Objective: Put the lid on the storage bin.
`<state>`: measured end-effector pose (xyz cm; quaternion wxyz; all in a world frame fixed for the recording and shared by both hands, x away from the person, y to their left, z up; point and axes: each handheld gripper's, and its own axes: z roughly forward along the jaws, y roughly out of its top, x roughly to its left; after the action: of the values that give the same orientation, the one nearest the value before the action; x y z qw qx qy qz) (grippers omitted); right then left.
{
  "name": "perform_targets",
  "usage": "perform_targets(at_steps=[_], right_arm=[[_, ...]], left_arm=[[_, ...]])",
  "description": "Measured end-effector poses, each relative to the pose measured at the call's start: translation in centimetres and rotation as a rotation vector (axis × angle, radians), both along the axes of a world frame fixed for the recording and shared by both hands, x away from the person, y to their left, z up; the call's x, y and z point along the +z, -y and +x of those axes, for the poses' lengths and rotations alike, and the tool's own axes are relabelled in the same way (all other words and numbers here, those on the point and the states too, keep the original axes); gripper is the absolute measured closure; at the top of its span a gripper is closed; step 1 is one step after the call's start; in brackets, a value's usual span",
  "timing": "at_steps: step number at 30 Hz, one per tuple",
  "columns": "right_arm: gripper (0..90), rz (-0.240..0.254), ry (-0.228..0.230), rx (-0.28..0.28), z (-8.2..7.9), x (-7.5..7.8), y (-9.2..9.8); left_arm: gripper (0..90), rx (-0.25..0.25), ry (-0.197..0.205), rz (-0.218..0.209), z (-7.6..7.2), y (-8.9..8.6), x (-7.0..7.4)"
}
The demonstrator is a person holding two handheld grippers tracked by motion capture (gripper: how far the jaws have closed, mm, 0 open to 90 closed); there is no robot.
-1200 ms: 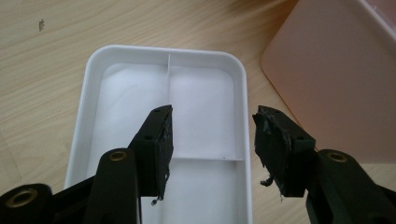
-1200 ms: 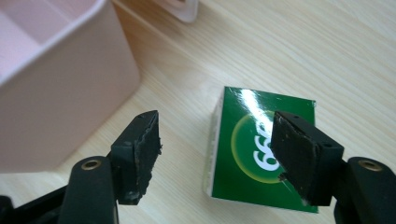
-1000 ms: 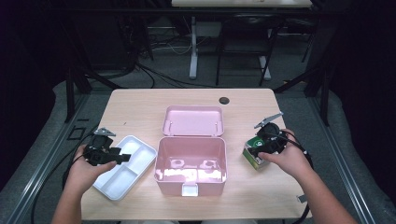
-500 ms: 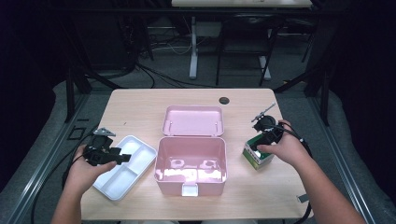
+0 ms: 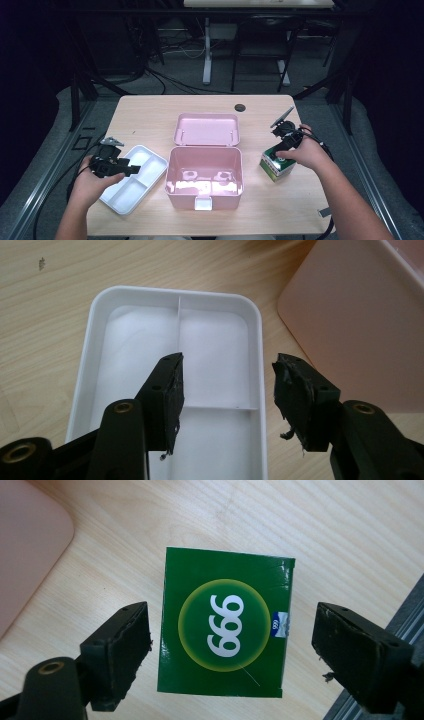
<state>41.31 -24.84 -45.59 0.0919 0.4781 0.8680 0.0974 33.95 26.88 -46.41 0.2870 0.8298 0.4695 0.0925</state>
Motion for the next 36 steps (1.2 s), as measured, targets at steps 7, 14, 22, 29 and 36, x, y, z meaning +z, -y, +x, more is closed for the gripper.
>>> perform_targets(at_steps=[7, 14, 22, 29, 36], right_arm=[[13.8, 0.005, -0.060, -0.014, 0.4, -0.8, -0.1], [11.0, -0.010, -0.090, -0.026, 0.7, -1.9, 0.0], [9.2, -0.028, -0.121, -0.036, 1.1, -2.7, -0.1], [9.2, -0.006, -0.126, -0.056, 1.2, -2.7, -0.1], [5.5, 0.002, -0.131, -0.063, 1.3, -2.7, -0.1]], left_arm=[[46.0, 0.012, 0.001, -0.004, -0.1, -0.2, 0.1], [45.5, 0.015, -0.003, -0.001, 0.0, -0.3, -0.1], [45.5, 0.014, -0.002, -0.002, 0.0, -0.3, -0.1], [45.5, 0.013, -0.003, 0.000, 0.0, -0.2, -0.1], [45.5, 0.013, 0.000, 0.001, 0.0, -0.2, -0.2]])
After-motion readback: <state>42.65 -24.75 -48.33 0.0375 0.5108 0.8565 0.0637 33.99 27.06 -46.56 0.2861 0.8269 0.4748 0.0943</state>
